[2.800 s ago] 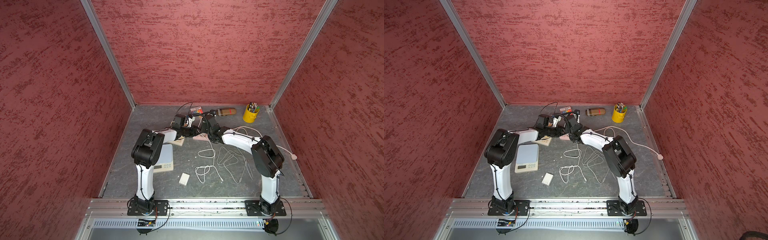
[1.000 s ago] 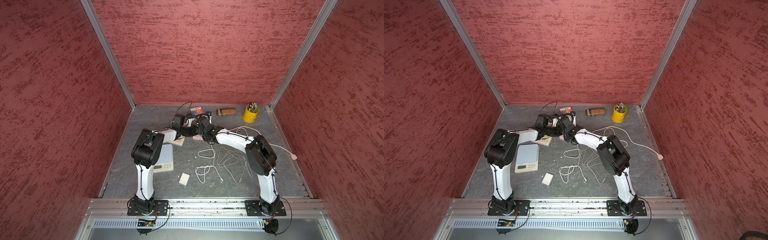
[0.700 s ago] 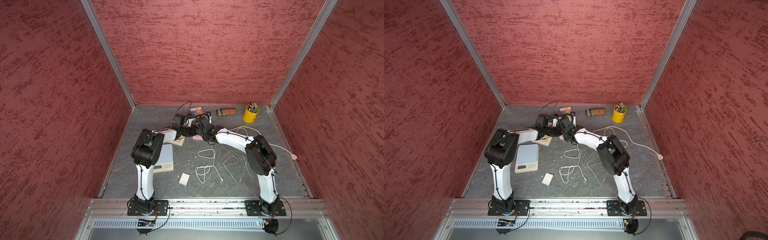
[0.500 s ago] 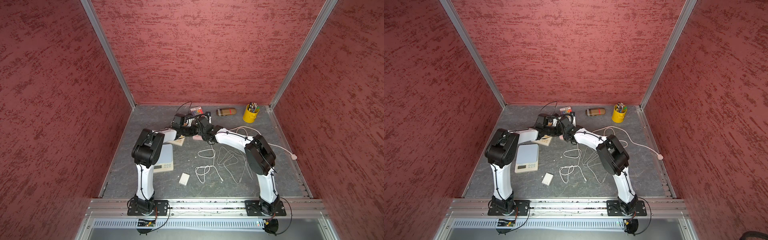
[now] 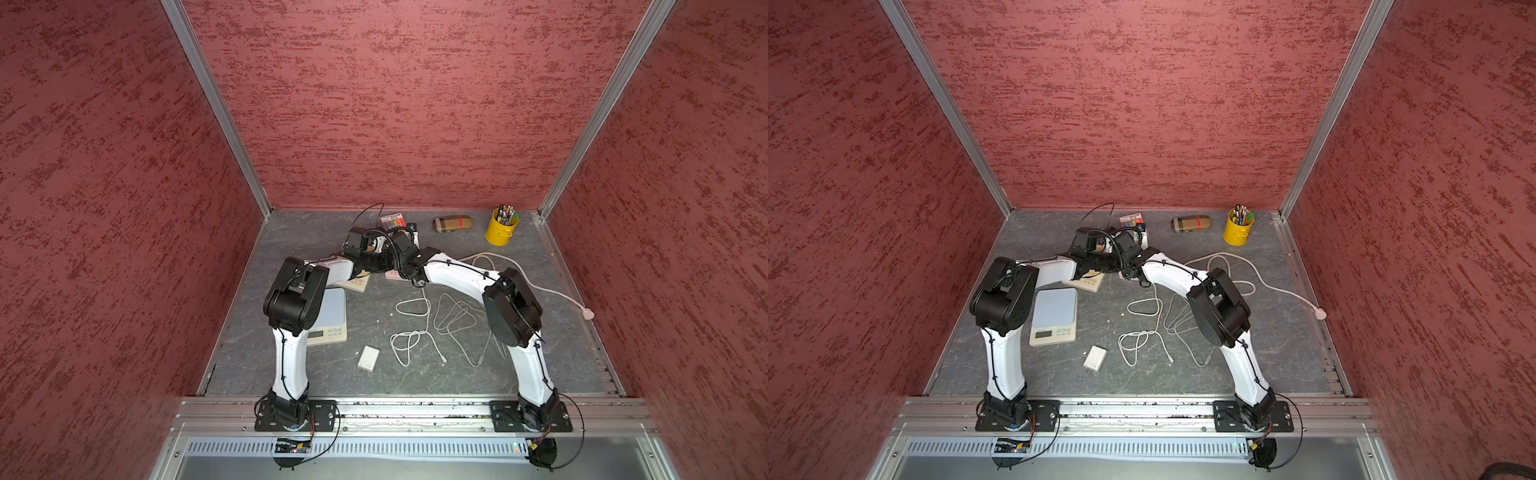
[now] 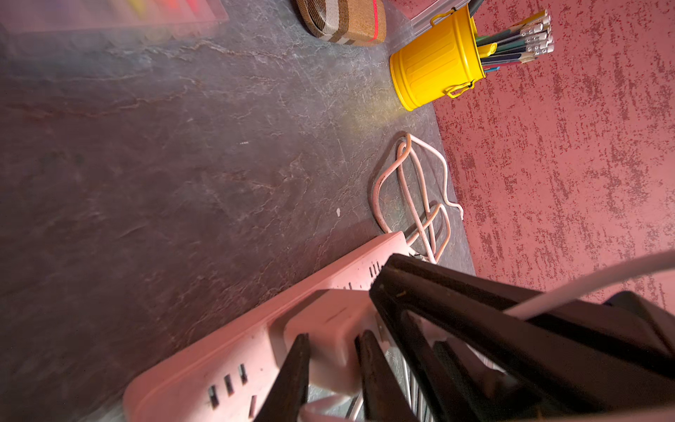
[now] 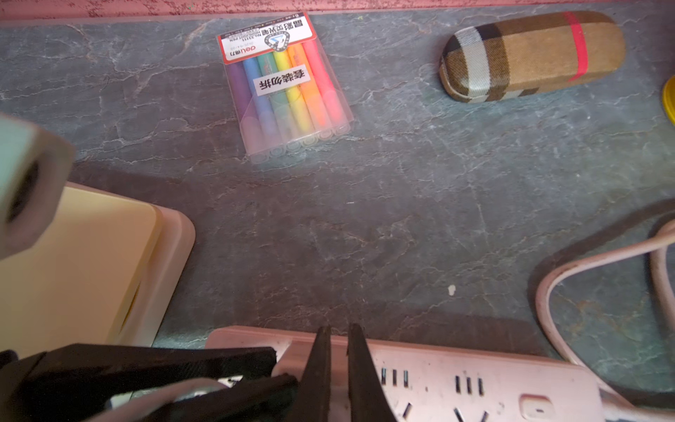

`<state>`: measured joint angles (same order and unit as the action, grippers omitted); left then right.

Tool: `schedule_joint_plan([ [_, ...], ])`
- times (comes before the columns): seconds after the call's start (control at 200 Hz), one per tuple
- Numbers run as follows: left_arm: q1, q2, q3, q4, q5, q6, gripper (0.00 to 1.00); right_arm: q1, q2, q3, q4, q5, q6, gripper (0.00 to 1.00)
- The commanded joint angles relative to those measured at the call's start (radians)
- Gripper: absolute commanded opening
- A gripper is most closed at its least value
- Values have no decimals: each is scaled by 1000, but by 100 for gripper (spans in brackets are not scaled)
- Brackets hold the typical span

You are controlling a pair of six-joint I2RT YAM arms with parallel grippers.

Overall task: Charge the electronic scale
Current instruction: Insert the charging cable into the plug.

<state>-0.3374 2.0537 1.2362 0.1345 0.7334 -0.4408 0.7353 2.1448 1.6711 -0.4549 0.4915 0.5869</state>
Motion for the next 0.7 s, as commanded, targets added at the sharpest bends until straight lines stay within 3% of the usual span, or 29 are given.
schedule_joint_plan([
  [0.0,-26,16,-9,-39,8,5,25,24,55,-89,-98,-84,38,0],
  [0.265,-32,-8,-23,-55,0,18,25,15,108,-124,-77,-227,64,0],
  [0.691,-32,-36,-43,-73,-11,31,22,15,148,-220,-89,-351,93,0],
])
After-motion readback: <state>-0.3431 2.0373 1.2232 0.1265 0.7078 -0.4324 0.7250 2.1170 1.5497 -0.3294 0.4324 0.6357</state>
